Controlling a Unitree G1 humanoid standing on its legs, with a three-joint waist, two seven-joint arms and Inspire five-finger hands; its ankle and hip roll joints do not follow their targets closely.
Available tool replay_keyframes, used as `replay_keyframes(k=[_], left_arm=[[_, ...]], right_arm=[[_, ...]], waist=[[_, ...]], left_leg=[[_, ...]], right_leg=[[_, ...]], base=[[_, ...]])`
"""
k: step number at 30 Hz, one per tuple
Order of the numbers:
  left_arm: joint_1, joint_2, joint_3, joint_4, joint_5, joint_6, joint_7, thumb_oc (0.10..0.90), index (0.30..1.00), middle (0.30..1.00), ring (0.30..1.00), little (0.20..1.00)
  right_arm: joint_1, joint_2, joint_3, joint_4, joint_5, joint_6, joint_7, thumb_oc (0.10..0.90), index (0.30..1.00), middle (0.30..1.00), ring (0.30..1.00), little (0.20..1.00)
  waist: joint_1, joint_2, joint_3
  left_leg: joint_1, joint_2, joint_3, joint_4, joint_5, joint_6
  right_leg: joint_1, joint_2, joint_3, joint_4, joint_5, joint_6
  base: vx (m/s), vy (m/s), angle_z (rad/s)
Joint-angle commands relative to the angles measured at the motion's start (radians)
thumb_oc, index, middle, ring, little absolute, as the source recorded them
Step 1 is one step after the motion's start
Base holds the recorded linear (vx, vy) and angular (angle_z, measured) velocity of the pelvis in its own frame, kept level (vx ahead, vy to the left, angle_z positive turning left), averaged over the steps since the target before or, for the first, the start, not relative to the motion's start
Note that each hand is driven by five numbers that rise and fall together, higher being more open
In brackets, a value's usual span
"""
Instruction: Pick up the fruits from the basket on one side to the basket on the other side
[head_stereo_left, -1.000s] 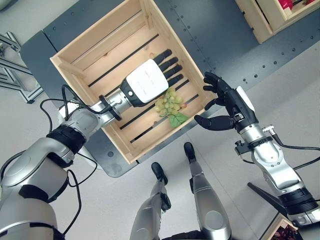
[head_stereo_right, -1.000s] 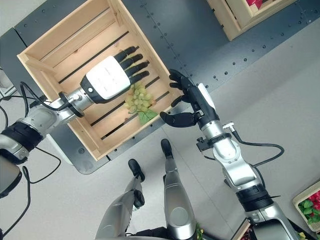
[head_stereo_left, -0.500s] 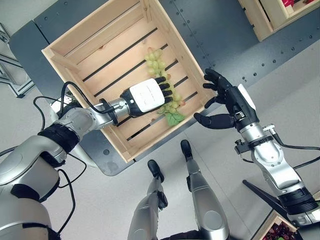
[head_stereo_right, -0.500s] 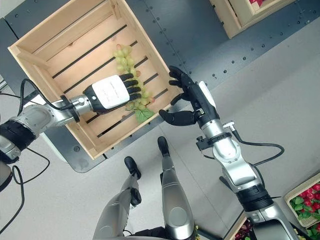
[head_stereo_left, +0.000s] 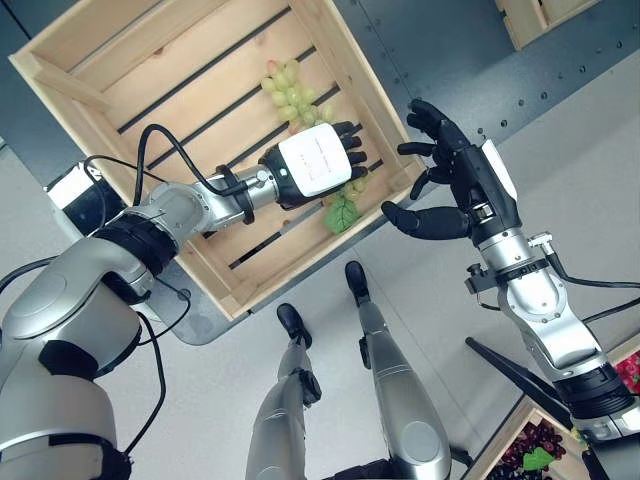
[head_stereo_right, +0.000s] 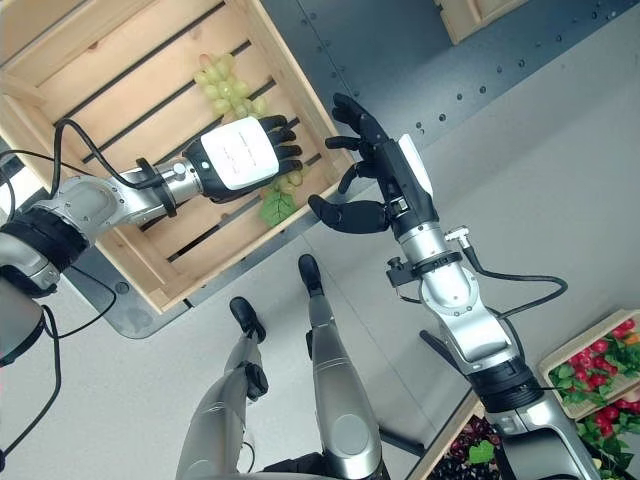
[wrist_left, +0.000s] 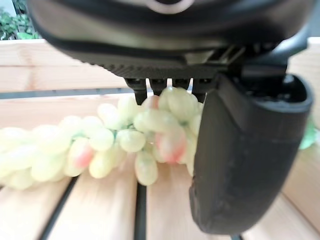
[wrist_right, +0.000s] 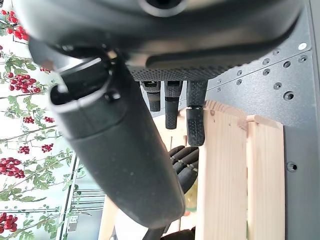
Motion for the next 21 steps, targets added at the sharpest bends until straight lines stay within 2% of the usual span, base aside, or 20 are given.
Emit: replay_keyframes(k=[1,4,5,6,7,8,11,13,16,17,18,20,21], left_arm=[[-0.045,-0.008,0.052,-0.017,0.007,-0.030,0.053,0.800,0.900,0.900,0.900,0.900],[-0.047,-0.016,0.042,-0.023,-0.019,0.002,-0.014,0.800,0.900,0.900,0.900,0.900],[-0.049,-0.021,0.037,-0.022,-0.023,0.030,-0.043,0.800,0.900,0.900,0.900,0.900],[-0.053,-0.022,0.032,-0.017,-0.029,0.084,-0.101,0.800,0.900,0.900,0.900,0.900],[-0.054,-0.022,0.030,-0.014,-0.029,0.092,-0.112,0.800,0.900,0.900,0.900,0.900],[-0.055,-0.028,0.025,0.012,-0.021,0.139,-0.176,0.800,0.900,0.900,0.900,0.900],[-0.044,-0.031,0.020,0.037,-0.036,0.218,-0.267,0.800,0.900,0.900,0.900,0.900],[-0.034,-0.032,0.021,0.047,-0.063,0.304,-0.362,0.800,0.900,0.900,0.900,0.900],[-0.020,-0.033,0.026,0.043,-0.062,0.379,-0.405,0.800,0.900,0.900,0.900,0.900],[-0.009,-0.039,0.038,0.050,-0.047,0.438,-0.421,0.800,0.900,0.900,0.900,0.900],[-0.008,-0.040,0.039,0.051,-0.046,0.443,-0.422,0.800,0.900,0.900,0.900,0.900],[0.009,-0.048,0.059,0.077,-0.022,0.524,-0.442,0.800,0.900,0.900,0.900,0.900],[0.011,-0.049,0.062,0.081,-0.021,0.534,-0.443,0.800,0.900,0.900,0.900,0.900]], right_arm=[[0.111,-0.023,-0.006,0.181,-0.009,0.093,-0.046,0.800,0.900,0.900,0.900,0.900],[0.108,-0.023,-0.007,0.182,-0.005,0.089,-0.051,0.800,0.900,0.900,0.900,0.900],[0.100,-0.023,-0.006,0.180,-0.003,0.093,-0.054,0.800,0.900,0.900,0.900,0.900],[0.089,-0.023,-0.004,0.178,-0.002,0.101,-0.060,0.800,0.900,0.900,0.900,0.900],[0.085,-0.023,-0.003,0.177,-0.002,0.103,-0.061,0.800,0.900,0.900,0.900,0.900],[0.069,-0.024,0.002,0.173,-0.009,0.109,-0.066,0.800,0.900,0.900,0.900,0.900],[0.056,-0.026,0.006,0.174,-0.017,0.105,-0.069,0.800,0.900,0.900,0.900,0.900],[0.050,-0.027,0.000,0.172,-0.021,0.092,-0.067,0.800,0.900,0.900,0.900,0.900],[0.038,-0.024,0.008,0.164,-0.051,0.088,-0.081,0.800,0.900,0.900,0.900,0.900],[0.024,-0.022,0.016,0.155,-0.085,0.099,-0.093,0.800,0.900,0.900,0.900,0.900],[0.022,-0.023,0.017,0.155,-0.089,0.100,-0.092,0.800,0.900,0.900,0.900,0.900],[0.002,-0.020,0.029,0.150,-0.096,0.106,-0.102,0.800,0.900,0.900,0.900,0.900],[0.001,-0.020,0.030,0.150,-0.095,0.105,-0.103,0.800,0.900,0.900,0.900,0.900]], waist=[[0.003,-0.001,0.013],[0.006,0.000,0.013],[0.008,0.000,0.013],[0.010,0.001,0.013],[0.010,0.001,0.013],[0.009,0.001,0.013],[0.006,0.005,0.013],[0.015,0.008,0.013],[0.024,0.011,0.013],[0.030,0.011,0.013],[0.030,0.011,0.013],[0.038,0.011,0.013],[0.038,0.011,0.013]], left_leg=[[-0.092,0.034,0.002,0.129,-0.040,-0.035],[-0.100,0.032,-0.002,0.128,-0.038,-0.035],[-0.104,0.031,-0.005,0.127,-0.037,-0.035],[-0.111,0.030,-0.009,0.129,-0.035,-0.035],[-0.113,0.030,-0.009,0.129,-0.035,-0.035],[-0.120,0.032,-0.007,0.132,-0.033,-0.036],[-0.130,0.034,-0.010,0.142,-0.036,-0.038],[-0.147,0.031,-0.012,0.141,-0.030,-0.038],[-0.157,0.029,-0.016,0.137,-0.025,-0.038],[-0.165,0.029,-0.019,0.139,-0.024,-0.038],[-0.166,0.029,-0.020,0.140,-0.025,-0.038],[-0.176,0.029,-0.023,0.147,-0.026,-0.037],[-0.176,0.029,-0.024,0.148,-0.027,-0.036]], right_leg=[[-0.014,0.041,-0.032,0.111,-0.078,-0.018],[-0.020,0.040,-0.036,0.111,-0.077,-0.017],[-0.022,0.039,-0.037,0.110,-0.075,-0.017],[-0.029,0.040,-0.038,0.112,-0.073,-0.015],[-0.030,0.040,-0.038,0.112,-0.073,-0.015],[-0.038,0.039,-0.039,0.113,-0.072,-0.016],[-0.043,0.037,-0.041,0.117,-0.074,-0.016],[-0.057,0.033,-0.043,0.116,-0.069,-0.015],[-0.065,0.030,-0.050,0.112,-0.065,-0.015],[-0.070,0.028,-0.055,0.113,-0.065,-0.014],[-0.071,0.028,-0.056,0.113,-0.065,-0.014],[-0.079,0.026,-0.060,0.117,-0.066,-0.014],[-0.079,0.026,-0.060,0.117,-0.067,-0.014]], base=[[0.00,0.000,0.00],[0.00,0.000,0.00],[0.00,0.000,0.00],[0.00,0.000,0.00],[0.00,0.000,0.00],[0.00,0.000,0.00],[0.00,0.000,0.00],[0.00,0.000,0.00],[0.01,-0.019,0.04],[0.00,0.000,0.00],[0.00,0.000,0.00],[0.00,0.000,0.00],[0.01,-0.021,0.05]])
